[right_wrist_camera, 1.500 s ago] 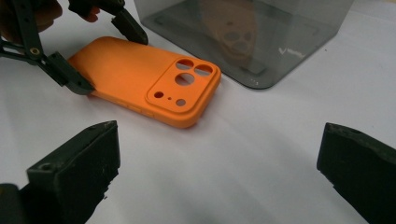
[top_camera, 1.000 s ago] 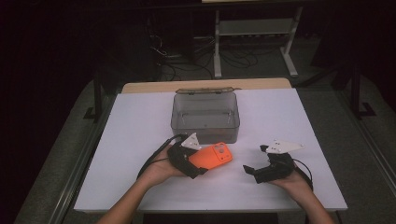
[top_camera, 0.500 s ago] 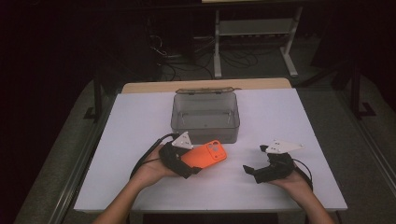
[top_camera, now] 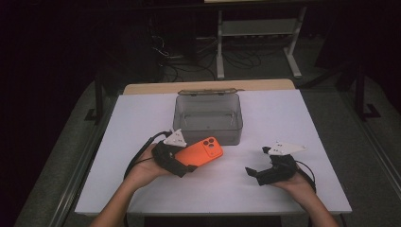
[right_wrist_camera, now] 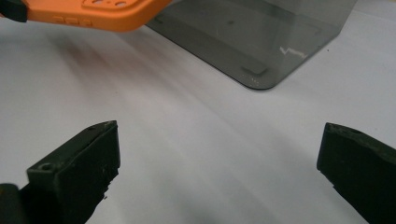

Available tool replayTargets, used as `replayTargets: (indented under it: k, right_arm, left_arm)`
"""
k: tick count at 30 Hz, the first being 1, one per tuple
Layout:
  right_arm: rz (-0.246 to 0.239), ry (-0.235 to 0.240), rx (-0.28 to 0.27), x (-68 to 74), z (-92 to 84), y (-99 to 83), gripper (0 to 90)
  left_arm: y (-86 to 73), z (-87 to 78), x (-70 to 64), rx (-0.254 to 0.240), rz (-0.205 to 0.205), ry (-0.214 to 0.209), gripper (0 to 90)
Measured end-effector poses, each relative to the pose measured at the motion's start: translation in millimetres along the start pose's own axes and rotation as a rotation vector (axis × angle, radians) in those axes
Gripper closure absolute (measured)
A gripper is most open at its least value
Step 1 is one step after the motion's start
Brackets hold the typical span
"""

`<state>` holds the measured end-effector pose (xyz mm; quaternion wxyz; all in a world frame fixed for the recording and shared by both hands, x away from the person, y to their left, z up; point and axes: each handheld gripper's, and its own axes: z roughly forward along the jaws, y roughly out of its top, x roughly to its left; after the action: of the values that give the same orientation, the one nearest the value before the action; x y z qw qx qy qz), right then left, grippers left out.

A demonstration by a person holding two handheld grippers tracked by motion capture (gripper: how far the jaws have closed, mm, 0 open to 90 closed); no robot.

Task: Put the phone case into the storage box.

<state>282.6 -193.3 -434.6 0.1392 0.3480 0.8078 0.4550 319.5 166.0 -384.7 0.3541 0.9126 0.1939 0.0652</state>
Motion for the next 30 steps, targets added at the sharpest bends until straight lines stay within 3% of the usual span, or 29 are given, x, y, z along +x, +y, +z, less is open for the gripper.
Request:
replayTargets:
  k: [8, 23, 30]
  right_arm:
    - [-0.007, 0.003, 0.002, 1.3, 0.8, -0.2, 0.0]
    - [0.007, 0.008, 0.004, 2.8, 2.1, 0.6, 0.0]
    - [-0.007, 0.01, 0.032, 4.7, 7.5, 4.7, 0.0]
  left_arm:
    - [-4.3, -6.3, 4.9, 0.0, -0.009, 0.004, 16.6]
    - [-4.8, -3.1, 4.5, 0.012, -0.005, 0.002, 16.5]
    - [-4.7, -1.1, 4.9, 0.016, -0.007, -0.001, 16.5]
